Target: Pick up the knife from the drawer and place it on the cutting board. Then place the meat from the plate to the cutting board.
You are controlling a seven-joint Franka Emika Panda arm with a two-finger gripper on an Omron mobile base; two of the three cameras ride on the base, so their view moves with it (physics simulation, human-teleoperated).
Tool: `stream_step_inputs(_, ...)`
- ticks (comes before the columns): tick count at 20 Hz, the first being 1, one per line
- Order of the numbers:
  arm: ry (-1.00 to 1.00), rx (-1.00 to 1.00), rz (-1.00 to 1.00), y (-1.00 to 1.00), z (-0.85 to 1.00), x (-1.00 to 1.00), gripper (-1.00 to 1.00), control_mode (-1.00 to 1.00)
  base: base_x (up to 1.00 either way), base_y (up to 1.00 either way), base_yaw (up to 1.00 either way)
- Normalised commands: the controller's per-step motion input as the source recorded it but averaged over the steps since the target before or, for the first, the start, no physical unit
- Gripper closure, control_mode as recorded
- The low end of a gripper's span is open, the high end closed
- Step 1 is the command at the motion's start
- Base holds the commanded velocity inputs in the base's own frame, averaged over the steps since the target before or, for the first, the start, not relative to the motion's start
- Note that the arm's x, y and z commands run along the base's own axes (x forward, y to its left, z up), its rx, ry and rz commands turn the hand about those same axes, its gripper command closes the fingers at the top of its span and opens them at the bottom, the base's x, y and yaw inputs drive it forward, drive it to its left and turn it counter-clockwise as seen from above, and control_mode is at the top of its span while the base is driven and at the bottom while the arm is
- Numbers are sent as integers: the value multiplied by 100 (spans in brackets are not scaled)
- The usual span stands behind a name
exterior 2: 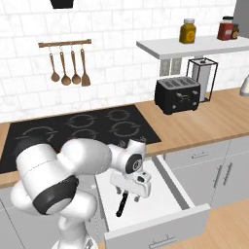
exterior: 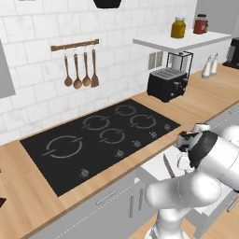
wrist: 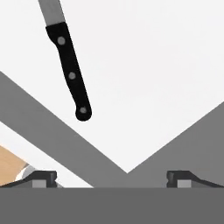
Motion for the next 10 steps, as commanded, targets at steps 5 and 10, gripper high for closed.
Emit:
stream_step_inputs(5,0,8,0,21,-61,17,-100,-100,0,0,0)
stream_step_inputs(10,0,10,0,17,-40,35,-100,-100,0,0,0)
